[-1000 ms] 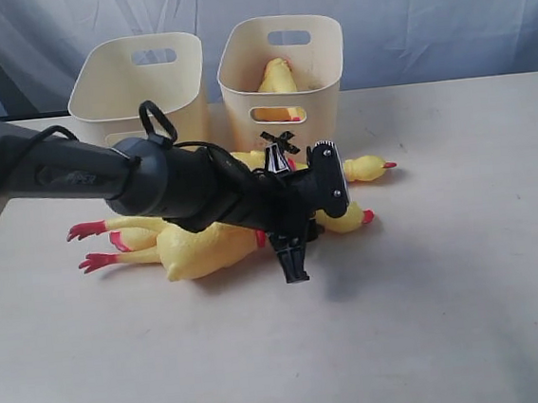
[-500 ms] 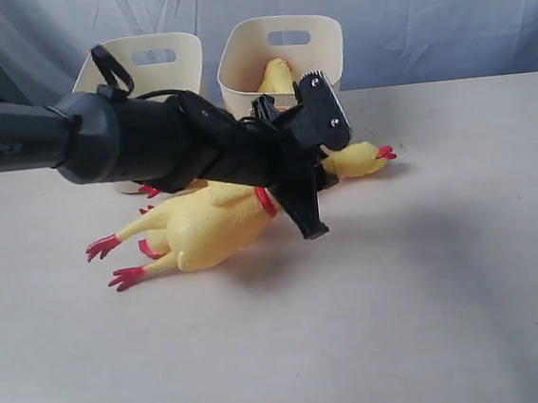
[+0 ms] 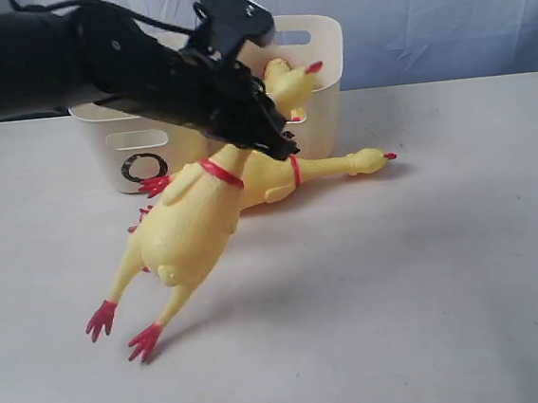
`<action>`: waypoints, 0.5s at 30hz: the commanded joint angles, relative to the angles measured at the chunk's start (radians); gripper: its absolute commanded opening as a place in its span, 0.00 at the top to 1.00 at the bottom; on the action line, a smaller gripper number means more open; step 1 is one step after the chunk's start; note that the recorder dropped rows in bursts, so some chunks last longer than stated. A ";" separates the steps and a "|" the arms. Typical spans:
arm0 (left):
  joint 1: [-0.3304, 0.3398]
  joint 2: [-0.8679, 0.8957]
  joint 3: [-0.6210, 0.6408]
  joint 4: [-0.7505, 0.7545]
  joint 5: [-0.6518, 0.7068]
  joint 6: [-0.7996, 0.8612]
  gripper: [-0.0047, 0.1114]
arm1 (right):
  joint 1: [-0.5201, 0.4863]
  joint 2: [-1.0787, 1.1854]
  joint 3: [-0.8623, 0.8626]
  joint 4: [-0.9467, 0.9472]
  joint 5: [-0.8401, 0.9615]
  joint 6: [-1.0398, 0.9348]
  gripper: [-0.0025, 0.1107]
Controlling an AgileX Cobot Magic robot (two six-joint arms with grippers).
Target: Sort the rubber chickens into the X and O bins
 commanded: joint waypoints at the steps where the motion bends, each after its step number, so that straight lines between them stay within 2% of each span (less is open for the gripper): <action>1: 0.064 -0.098 -0.002 -0.063 0.036 -0.079 0.96 | 0.005 -0.006 -0.002 0.001 -0.007 -0.003 0.99; 8: 0.167 -0.200 -0.002 -0.205 0.103 -0.079 0.96 | 0.005 -0.006 -0.002 0.003 -0.007 -0.003 0.99; 15: 0.314 -0.229 -0.002 -0.322 0.207 -0.079 0.96 | 0.005 -0.006 -0.002 0.003 -0.007 -0.003 0.99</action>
